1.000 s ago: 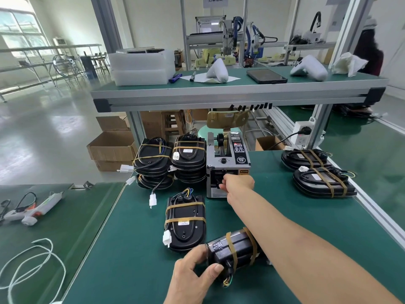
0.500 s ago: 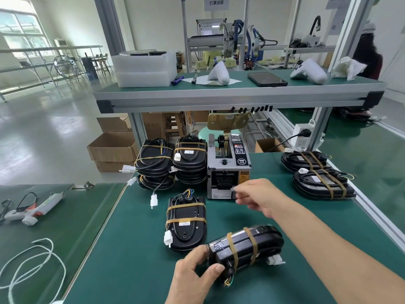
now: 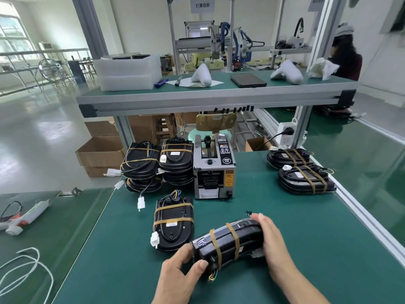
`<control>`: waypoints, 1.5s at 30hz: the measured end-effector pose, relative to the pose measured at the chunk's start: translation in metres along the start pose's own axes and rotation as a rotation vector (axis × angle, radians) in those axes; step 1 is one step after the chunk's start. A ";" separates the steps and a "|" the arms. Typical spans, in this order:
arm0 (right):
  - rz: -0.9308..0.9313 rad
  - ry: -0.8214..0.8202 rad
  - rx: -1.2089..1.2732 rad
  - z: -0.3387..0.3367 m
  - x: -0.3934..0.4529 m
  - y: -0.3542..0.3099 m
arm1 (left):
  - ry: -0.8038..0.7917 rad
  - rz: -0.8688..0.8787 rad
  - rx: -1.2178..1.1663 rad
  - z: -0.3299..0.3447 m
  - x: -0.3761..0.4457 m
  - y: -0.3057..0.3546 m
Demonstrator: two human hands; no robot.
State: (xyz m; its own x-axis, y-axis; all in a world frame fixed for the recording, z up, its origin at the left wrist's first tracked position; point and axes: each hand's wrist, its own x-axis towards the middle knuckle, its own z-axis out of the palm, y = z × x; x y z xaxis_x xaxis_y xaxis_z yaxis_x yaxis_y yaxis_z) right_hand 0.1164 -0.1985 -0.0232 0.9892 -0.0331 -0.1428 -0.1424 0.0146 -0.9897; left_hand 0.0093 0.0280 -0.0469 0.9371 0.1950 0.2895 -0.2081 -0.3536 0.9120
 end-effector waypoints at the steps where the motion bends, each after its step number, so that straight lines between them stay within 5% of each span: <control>1: -0.037 0.001 -0.057 0.001 -0.002 -0.002 | -0.008 0.002 0.005 0.000 0.000 0.001; 8: -0.415 0.278 -0.322 0.008 -0.009 -0.047 | -0.119 0.004 -0.047 -0.002 -0.003 0.013; 15: -1.055 0.166 -0.830 0.032 -0.039 -0.097 | -0.144 0.011 -0.031 -0.005 -0.002 0.014; 20: -1.238 -0.032 -0.988 0.060 -0.060 -0.101 | -0.092 0.051 0.050 -0.004 -0.003 0.021; 23: -1.040 -0.100 -0.916 0.060 -0.067 -0.112 | -0.094 0.022 0.009 -0.003 -0.004 0.022; 28: -0.316 -0.159 -0.134 0.024 -0.060 -0.137 | -0.103 0.024 0.009 -0.003 -0.005 0.014; 31: -0.118 -0.210 -0.092 0.010 -0.064 -0.129 | -0.099 0.021 0.010 -0.003 -0.005 0.011; 45: -0.037 -0.231 -0.038 0.026 -0.077 -0.114 | -0.101 0.055 0.047 -0.002 -0.005 -0.003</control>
State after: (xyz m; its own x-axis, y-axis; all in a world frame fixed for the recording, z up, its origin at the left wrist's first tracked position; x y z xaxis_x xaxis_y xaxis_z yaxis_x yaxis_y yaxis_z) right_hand 0.0568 -0.1715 0.1008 0.9749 0.1963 -0.1048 -0.1029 -0.0199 -0.9945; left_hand 0.0045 0.0299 -0.0510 0.9486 0.0813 0.3059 -0.2490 -0.4045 0.8800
